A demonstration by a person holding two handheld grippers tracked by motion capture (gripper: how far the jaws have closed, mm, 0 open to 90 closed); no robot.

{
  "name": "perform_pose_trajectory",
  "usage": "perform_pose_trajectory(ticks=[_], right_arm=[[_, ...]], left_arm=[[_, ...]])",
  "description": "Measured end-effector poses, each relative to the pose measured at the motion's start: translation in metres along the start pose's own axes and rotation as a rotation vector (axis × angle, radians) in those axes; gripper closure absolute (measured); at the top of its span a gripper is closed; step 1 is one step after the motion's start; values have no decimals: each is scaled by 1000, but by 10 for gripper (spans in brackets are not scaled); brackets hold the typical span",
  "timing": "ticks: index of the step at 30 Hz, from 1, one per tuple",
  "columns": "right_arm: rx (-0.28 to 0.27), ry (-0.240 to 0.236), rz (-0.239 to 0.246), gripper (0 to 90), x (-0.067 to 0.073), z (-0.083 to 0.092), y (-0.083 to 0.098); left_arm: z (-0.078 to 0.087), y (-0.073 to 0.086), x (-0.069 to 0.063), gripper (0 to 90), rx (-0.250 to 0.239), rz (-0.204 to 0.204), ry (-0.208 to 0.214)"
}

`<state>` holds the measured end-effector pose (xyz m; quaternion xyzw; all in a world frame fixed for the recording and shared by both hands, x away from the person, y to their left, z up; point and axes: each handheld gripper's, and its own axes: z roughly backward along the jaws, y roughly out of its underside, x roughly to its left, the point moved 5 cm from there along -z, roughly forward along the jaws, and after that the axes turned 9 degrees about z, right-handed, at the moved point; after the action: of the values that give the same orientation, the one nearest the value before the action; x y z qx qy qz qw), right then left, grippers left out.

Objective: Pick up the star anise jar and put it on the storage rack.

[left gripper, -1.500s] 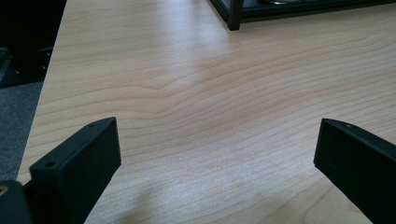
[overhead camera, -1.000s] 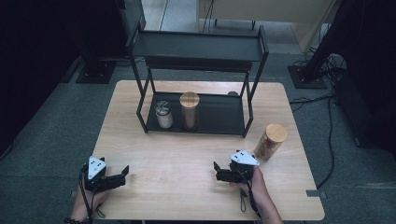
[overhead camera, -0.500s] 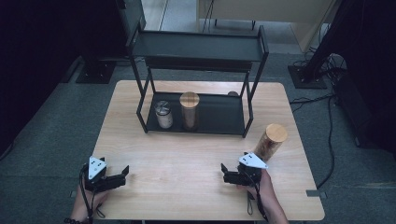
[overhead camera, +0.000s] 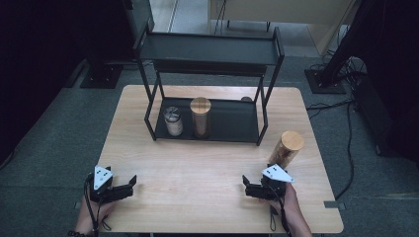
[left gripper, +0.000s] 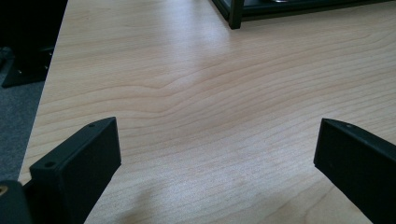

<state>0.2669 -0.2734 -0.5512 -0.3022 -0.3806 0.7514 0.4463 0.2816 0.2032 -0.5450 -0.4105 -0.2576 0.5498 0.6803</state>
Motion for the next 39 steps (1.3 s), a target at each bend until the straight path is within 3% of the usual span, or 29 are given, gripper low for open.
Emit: perform_pose_trajectory(ticks=[39], right_arm=[[11,43,-17,2,-40,33,28]], left_arm=[[0,0,1,9,2,3,-6]])
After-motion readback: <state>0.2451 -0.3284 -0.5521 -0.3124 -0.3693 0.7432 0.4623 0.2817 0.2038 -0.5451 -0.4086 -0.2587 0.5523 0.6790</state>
